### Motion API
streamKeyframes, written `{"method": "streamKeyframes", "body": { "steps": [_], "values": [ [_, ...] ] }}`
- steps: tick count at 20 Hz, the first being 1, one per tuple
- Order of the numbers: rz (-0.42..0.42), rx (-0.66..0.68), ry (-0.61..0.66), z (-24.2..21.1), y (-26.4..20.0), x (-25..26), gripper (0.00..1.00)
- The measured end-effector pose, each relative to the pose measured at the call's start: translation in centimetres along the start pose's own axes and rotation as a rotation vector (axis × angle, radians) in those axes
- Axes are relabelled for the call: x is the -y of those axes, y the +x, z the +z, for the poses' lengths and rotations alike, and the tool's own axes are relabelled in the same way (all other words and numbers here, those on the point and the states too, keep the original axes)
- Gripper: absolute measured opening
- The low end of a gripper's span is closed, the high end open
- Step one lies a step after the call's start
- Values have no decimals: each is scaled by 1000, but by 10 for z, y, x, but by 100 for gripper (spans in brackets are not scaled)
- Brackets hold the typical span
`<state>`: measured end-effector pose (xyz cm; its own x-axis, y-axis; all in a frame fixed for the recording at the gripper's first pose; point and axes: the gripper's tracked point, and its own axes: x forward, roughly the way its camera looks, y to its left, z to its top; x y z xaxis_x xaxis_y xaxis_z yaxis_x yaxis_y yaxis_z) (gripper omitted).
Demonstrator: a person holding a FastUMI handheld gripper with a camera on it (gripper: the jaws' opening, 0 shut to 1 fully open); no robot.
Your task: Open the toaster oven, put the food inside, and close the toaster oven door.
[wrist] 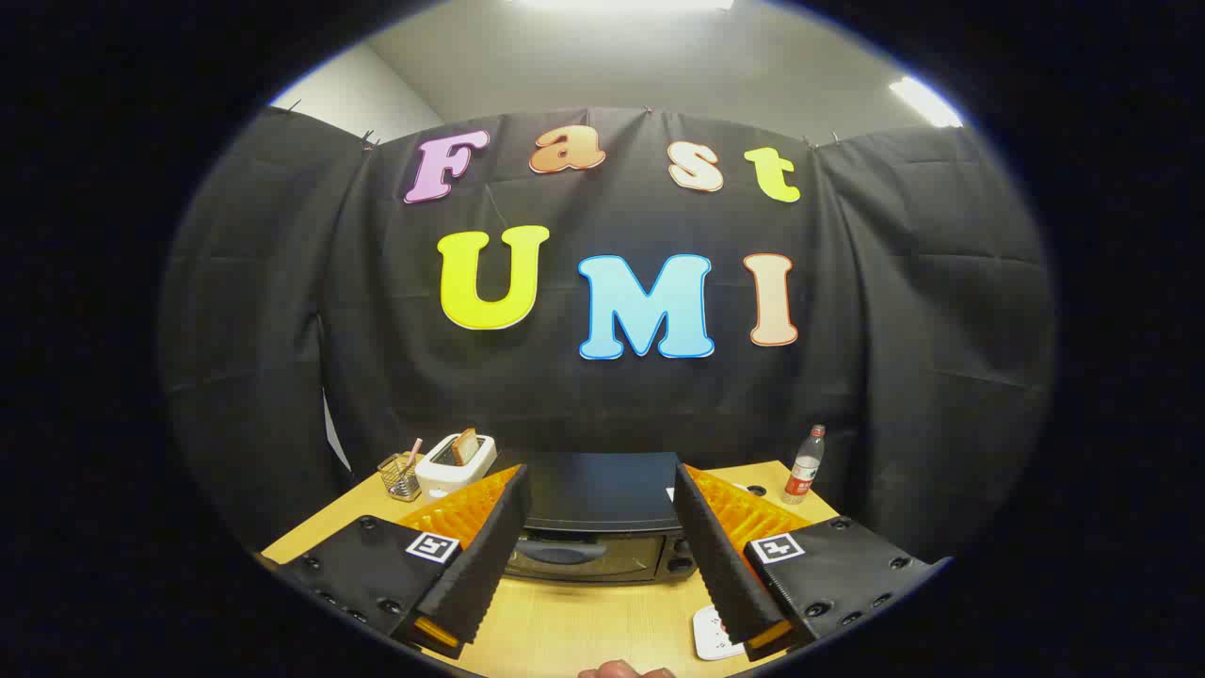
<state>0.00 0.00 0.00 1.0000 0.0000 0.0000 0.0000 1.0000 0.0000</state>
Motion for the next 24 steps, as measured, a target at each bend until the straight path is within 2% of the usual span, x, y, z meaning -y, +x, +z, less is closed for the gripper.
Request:
{"method": "streamKeyframes", "body": {
  "steps": [3,9,17,24],
  "values": [
    [16,-1,33,1,-5,-8,96],
    [-25,12,56,2,-15,0,96],
    [-53,3,48,-7,-32,13,96],
    [-62,-13,19,-13,-23,17,96]
  ]
}}
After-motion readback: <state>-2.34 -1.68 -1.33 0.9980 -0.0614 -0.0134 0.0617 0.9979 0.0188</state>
